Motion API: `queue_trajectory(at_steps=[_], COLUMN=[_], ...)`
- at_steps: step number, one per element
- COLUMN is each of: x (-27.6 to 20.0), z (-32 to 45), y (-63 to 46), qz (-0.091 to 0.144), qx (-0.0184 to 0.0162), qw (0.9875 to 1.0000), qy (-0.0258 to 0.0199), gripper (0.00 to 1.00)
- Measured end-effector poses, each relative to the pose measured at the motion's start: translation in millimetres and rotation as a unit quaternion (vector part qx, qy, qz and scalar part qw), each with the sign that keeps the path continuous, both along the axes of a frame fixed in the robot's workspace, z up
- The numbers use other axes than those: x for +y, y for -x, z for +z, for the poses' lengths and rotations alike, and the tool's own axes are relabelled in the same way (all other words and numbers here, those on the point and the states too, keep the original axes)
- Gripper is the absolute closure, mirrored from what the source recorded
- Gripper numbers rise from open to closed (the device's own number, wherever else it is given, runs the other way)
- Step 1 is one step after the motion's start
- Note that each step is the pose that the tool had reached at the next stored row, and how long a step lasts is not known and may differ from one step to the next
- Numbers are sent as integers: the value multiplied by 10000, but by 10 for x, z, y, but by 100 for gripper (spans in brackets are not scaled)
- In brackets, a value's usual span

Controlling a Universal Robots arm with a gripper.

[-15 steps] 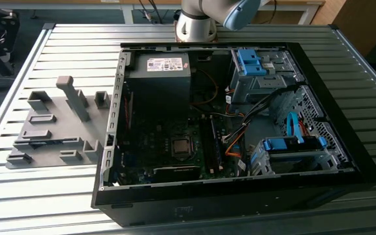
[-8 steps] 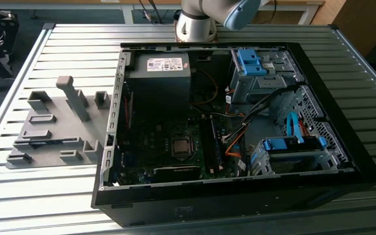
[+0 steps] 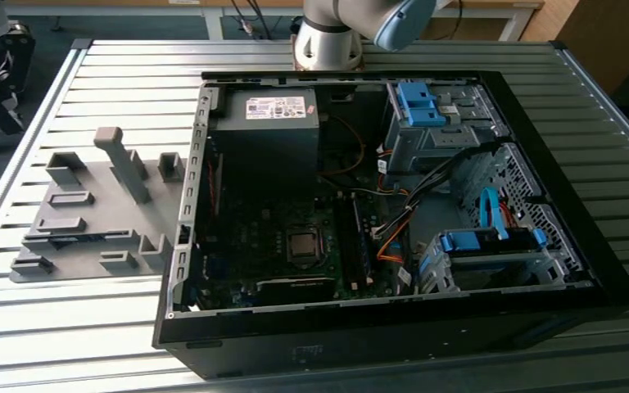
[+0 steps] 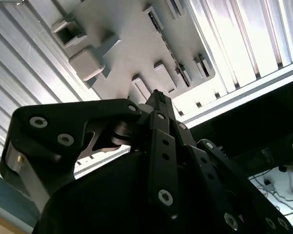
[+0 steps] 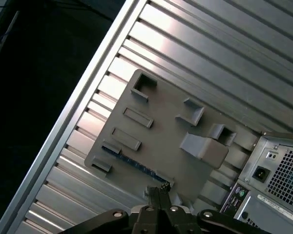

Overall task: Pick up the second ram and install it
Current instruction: 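Pick up the second ram and move it above second insertion slot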

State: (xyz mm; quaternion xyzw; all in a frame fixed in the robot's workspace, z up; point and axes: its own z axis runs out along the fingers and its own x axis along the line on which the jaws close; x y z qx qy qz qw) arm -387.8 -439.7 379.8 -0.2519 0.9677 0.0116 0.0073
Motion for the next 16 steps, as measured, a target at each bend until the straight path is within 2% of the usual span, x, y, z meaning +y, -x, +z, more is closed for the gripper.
queue_trajectory(at_steps=[4, 7, 10, 15, 16], x=[0, 0, 0, -1, -2], z=[-16, -30, -43, -60, -61], y=[0, 0, 0, 1, 1], qz=[298, 545, 778, 1148, 1157], qx=[0, 0, 0, 0, 0], qw=[9996, 9985, 9970, 9934, 9933], qy=[0, 0, 0, 0, 0], gripper=[89, 89, 89, 89, 89])
